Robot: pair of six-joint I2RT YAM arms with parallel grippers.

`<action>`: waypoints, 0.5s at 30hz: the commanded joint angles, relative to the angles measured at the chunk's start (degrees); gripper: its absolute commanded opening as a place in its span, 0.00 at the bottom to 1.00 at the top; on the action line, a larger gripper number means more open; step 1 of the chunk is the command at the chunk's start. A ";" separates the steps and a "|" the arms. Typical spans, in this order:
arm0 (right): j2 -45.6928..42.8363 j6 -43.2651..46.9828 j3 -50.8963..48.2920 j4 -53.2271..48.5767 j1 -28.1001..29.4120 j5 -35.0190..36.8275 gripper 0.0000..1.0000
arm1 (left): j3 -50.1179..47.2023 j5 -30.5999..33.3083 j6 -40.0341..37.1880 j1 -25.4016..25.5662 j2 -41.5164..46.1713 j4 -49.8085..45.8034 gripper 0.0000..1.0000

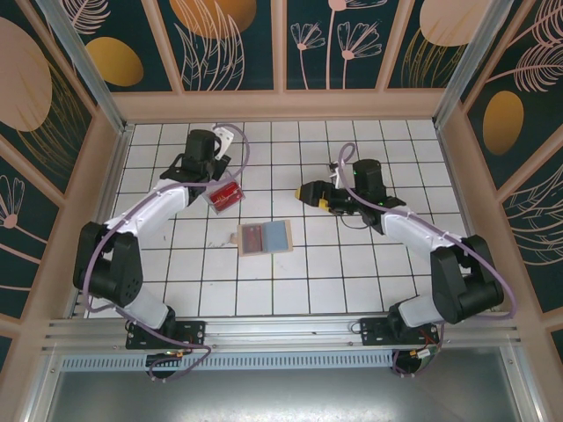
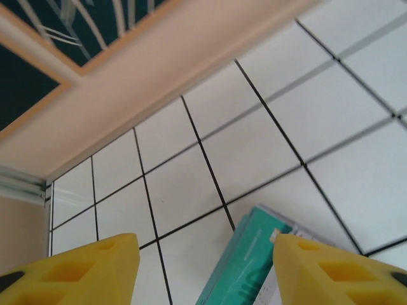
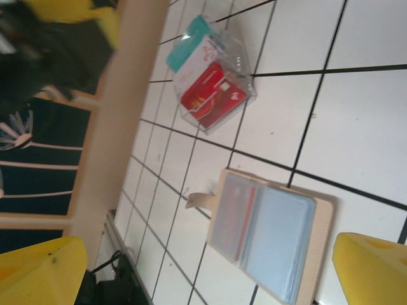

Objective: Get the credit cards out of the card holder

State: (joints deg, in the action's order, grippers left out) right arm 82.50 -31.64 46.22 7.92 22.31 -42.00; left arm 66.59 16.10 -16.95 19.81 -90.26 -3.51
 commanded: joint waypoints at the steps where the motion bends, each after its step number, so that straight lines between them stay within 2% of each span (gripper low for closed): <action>1: 1.92 2.01 2.37 -3.16 1.68 5.49 0.99 | 1.88 2.48 16.07 -0.13 4.02 -4.12 0.59; 4: 3.56 2.11 2.56 -3.74 3.41 8.21 0.97 | 1.97 2.70 25.48 -0.13 7.41 -9.31 0.56; 6: 5.61 2.15 2.89 -4.11 4.27 7.33 0.85 | 1.25 1.12 30.86 -0.10 9.50 -12.76 0.54; 8: 7.84 1.82 3.37 -4.34 5.51 7.22 0.64 | -0.40 -1.89 35.32 -0.13 11.61 -15.21 0.53; 12: 11.82 2.45 5.03 -6.67 8.72 11.08 0.18 | -7.43 -9.26 44.24 -0.13 17.05 -15.93 0.47; 15: 14.35 1.90 5.55 -7.91 11.39 13.75 0.00 | -13.40 -15.46 49.63 -0.13 20.32 -15.18 0.44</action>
State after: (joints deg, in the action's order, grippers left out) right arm 95.39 -30.04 49.93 2.42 32.14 -31.79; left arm 57.65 8.19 23.14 19.81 -71.59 -15.77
